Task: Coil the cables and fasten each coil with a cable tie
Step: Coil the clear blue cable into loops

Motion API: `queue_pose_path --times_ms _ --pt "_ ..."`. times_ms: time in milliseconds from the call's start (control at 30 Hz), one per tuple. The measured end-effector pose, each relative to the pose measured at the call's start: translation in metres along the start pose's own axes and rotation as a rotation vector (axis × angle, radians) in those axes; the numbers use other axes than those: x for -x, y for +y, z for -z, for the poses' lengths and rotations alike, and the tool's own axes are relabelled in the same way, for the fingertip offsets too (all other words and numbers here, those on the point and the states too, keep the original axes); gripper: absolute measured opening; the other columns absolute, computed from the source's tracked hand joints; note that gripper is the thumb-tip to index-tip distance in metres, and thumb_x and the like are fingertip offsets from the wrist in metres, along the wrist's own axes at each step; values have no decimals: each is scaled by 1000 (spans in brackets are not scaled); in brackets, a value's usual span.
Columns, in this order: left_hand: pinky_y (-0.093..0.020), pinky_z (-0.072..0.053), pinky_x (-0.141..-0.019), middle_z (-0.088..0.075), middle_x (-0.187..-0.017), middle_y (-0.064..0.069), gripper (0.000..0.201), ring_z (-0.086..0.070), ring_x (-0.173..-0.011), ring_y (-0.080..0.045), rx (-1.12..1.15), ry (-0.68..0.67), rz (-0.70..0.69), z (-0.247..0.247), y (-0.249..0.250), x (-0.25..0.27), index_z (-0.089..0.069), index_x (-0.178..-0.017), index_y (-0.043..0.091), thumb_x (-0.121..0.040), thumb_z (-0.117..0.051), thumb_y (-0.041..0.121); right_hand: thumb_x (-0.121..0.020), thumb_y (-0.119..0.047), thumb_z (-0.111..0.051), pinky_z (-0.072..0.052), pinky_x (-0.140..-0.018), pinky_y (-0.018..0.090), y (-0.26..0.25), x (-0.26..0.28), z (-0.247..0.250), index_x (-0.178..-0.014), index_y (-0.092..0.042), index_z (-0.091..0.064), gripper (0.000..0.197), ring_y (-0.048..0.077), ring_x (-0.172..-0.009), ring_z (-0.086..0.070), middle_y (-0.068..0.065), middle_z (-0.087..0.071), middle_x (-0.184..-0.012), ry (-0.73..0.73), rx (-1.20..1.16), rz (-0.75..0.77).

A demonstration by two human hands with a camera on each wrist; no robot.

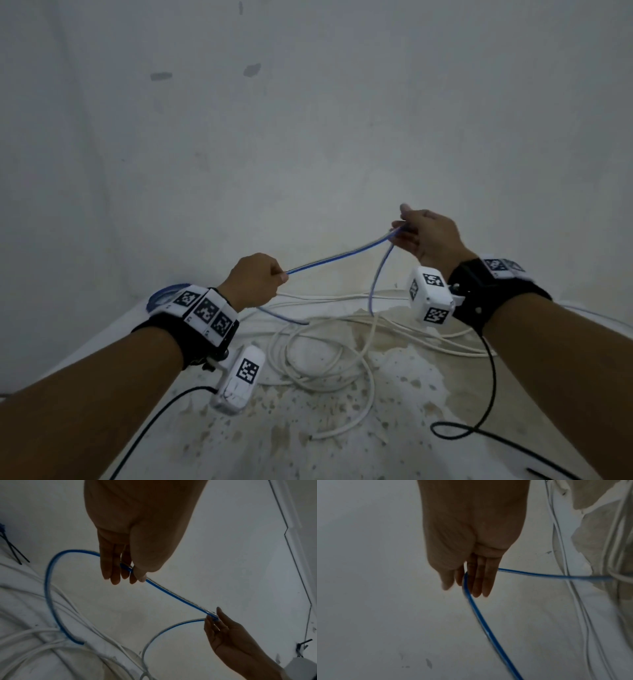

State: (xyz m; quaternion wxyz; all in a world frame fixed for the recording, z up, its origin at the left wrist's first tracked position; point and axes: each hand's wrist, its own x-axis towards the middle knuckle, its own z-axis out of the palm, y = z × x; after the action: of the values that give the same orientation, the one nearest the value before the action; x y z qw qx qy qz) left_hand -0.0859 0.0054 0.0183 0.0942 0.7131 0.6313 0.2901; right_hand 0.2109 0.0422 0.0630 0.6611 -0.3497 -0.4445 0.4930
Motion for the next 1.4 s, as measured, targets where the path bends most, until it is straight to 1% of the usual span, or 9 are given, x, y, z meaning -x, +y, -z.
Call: queue_pose_path --times_ms 133,200,400,567,667,767,967,1200,1400 --pt "-38 -53 -86 -73 -94 -10 13 -68 -91 -24 -58 -11 -54 -9 4 -3 -72 -91 7 -92 -64 18 -99 3 -49 -60 -70 38 -4 2 2 -103 -3 -47 8 21 -61 -61 17 -59 -78 7 -41 -26" --pt "-36 -52 -88 -71 -103 -10 15 -65 -99 -26 -70 -3 -60 -14 9 -9 -74 -96 7 -90 -60 7 -100 4 -41 -59 -56 32 -7 2 5 -89 3 -49 14 17 -54 -58 16 -60 -73 54 -57 -129" --pt "-29 -44 -94 -65 -124 -13 32 -58 -116 -28 127 -46 -43 -33 45 -46 -66 -124 6 -96 -49 7 -105 -32 -43 -28 -37 17 8 9 29 -92 -2 -62 38 8 -34 -28 -4 -32 -44 109 46 -271" --pt "-33 -53 -91 -70 -111 -6 20 -67 -101 -21 334 157 -197 -39 72 -92 -72 -103 15 -84 -70 10 -101 -38 -50 -30 -38 22 -3 36 42 -89 -5 -62 37 9 -34 -25 -2 -28 -52 124 73 -251" --pt "-21 -55 -70 -53 -133 -8 41 -71 -94 -20 476 200 -310 -34 88 -115 -62 -116 15 -85 -57 -10 -104 -27 -46 -36 -44 25 -16 40 51 -90 -2 -62 33 10 -37 -25 -3 -27 -47 152 46 -191" --pt "-27 -53 -90 -38 -141 -13 53 -65 -107 -25 401 230 -298 -42 88 -123 -51 -133 13 -85 -58 -10 -104 -15 -40 -37 -45 25 -17 34 56 -92 -1 -62 29 10 -39 -28 0 -38 -55 214 15 -172" --pt "-33 -39 -108 -30 -150 -23 65 -43 -132 -35 -54 -161 58 -77 37 -89 -27 -151 10 -91 -53 10 -105 -32 -42 -22 -41 25 10 36 46 -93 -2 -63 38 9 -33 -19 -4 -20 -48 227 28 -115" --pt "-27 -53 -61 -65 -76 -10 49 -64 -61 -18 321 -373 188 -58 48 -14 -63 -92 -2 -103 -40 40 -107 -29 -34 -20 -37 18 -17 27 -4 -79 -14 -44 33 9 -35 -20 -6 -25 -43 273 -368 95" --pt "-35 -58 -69 -72 -82 -20 48 -72 -72 -28 1092 -412 403 -44 90 3 -49 -107 0 -101 -42 47 -108 -29 -32 -25 -39 19 -4 37 -46 -78 -15 -40 34 11 -36 -17 -5 -22 -46 203 -511 42"
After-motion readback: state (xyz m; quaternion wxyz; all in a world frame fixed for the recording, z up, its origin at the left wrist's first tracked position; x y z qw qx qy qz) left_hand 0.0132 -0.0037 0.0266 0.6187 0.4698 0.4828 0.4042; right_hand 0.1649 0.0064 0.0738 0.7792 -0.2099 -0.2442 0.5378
